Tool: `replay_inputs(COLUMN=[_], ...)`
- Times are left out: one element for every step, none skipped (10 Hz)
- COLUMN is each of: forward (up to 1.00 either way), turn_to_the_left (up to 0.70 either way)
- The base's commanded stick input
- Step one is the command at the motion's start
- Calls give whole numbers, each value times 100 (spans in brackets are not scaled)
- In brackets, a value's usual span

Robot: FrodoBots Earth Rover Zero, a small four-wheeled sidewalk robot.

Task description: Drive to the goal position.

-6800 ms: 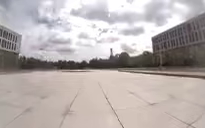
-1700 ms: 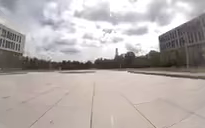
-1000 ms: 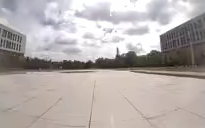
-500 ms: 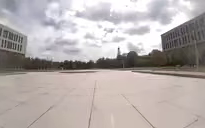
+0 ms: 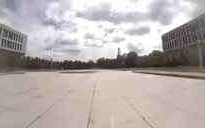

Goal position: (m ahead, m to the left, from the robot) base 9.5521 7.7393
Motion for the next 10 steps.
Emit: replay_inputs(forward=[70, 70, 70, 70, 70, 70, 70, 70, 70, 70], turn_to_the_left=[35, 35, 35, 35, 35, 35, 35, 35, 35, 35])
